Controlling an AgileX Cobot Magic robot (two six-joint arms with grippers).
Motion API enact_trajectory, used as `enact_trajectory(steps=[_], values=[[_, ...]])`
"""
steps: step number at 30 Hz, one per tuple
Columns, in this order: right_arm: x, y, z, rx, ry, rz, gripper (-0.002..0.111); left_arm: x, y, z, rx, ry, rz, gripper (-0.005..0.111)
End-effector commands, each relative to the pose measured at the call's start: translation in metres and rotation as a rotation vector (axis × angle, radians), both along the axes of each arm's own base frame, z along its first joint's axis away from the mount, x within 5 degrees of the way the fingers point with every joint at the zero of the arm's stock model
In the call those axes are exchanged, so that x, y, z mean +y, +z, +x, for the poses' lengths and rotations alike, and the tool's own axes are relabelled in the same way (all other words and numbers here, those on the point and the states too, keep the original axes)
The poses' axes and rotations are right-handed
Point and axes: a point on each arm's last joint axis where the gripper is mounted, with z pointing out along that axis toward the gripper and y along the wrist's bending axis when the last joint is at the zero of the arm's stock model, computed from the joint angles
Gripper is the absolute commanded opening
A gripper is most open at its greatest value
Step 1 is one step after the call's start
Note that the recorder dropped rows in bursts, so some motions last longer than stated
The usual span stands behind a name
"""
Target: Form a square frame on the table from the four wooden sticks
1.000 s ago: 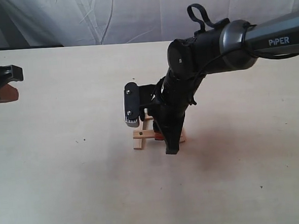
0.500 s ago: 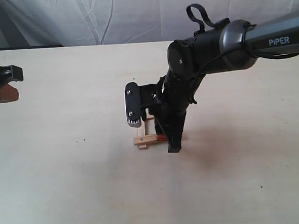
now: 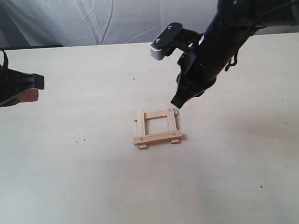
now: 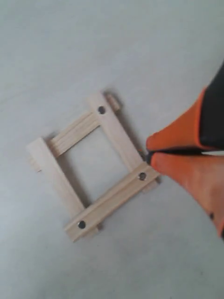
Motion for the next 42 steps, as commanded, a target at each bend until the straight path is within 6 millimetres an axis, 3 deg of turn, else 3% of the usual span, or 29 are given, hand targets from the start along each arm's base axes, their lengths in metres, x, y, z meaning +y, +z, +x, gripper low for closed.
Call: enact_trajectory(steps=[1,4,8,15,20,24,31,36,42], values=[[-0.037,0.000,0.006,0.160,-0.223,0.018,-0.001,-0.017,0.005,0.001,-0.066,-0.052,0.004,0.000],[-0.063,-0.004,0.007,0.216,-0.409,0.034,-0.001,-0.030,0.007,0.000,-0.093,-0.083,-0.016,0.000],[-0.095,-0.004,-0.007,0.267,-0.585,0.049,-0.001,-0.044,0.007,-0.003,-0.093,-0.132,-0.025,0.000],[-0.132,0.024,-0.049,0.105,-0.762,0.134,-0.001,-0.042,-0.006,-0.008,-0.075,-0.130,-0.002,0.000],[-0.141,0.046,-0.091,-0.097,-0.784,0.204,-0.001,-0.035,-0.025,-0.025,-0.073,-0.123,0.044,0.000],[-0.148,0.062,-0.128,-0.280,-0.800,0.289,-0.001,-0.027,-0.029,-0.043,-0.165,-0.079,0.051,0.000],[-0.156,0.081,-0.190,-0.500,-0.783,0.415,-0.001,-0.015,-0.009,-0.076,-0.405,-0.012,0.028,0.000],[-0.160,0.084,-0.215,-0.635,-0.776,0.479,-0.001,-0.010,0.009,-0.091,-0.547,-0.008,0.034,0.000],[-0.161,0.091,-0.237,-0.692,-0.752,0.528,-0.001,-0.009,0.017,-0.098,-0.597,-0.016,0.046,0.000]])
